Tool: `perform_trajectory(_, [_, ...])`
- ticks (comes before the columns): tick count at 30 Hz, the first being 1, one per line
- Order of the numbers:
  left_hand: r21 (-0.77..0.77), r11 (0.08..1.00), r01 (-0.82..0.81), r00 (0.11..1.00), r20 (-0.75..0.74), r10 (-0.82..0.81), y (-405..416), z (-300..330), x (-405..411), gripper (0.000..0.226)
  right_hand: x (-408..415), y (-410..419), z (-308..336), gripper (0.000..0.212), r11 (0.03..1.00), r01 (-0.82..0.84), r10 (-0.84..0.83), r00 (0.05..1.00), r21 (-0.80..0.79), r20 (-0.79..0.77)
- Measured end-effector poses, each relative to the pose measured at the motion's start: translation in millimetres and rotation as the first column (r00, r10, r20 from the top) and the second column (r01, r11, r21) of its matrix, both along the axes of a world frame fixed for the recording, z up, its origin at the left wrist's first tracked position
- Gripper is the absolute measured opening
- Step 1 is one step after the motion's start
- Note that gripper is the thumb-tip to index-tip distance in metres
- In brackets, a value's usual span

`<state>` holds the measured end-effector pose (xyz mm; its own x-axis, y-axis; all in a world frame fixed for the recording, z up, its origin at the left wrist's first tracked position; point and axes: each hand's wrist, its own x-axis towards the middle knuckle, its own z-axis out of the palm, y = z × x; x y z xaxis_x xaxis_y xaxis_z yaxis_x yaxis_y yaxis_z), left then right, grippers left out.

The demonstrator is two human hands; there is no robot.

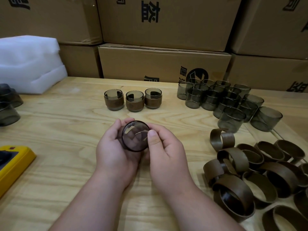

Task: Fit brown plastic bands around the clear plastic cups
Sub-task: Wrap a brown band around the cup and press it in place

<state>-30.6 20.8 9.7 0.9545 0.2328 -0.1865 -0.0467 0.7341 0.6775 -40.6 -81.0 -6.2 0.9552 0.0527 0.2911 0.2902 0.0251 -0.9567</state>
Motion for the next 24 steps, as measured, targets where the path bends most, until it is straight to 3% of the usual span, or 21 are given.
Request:
perform_trajectory(4, [-0.077,0.997,0.017,0.998,-0.061,-0.022,-0.5,2.7,-1.6,0.037,-2.1,1.6,0.8,0.032,0.998,-0.062,0.061,0.998,-0.02,-0.016])
perform_trajectory(10, [-0.128,0.989,0.074,0.996,-0.041,-0.08,-0.3,-0.1,-1.0,0.074,-6.0,3.1,0.4,0.044,0.992,-0.112,0.113,0.994,-0.051,0.009])
perform_trajectory(21, [-0.107,0.991,0.084,0.996,-0.012,-0.086,-1.6,-3.6,0.4,0.073,-4.8,2.2,-1.1,0.049,0.993,-0.101,0.103,0.994,-0.06,0.04])
perform_trajectory(24, [-0.082,0.99,0.111,0.994,-0.008,-0.112,-2.6,-3.5,0.6,0.07,-7.6,3.1,-0.3,0.057,0.991,-0.039,0.053,0.993,-0.131,0.102])
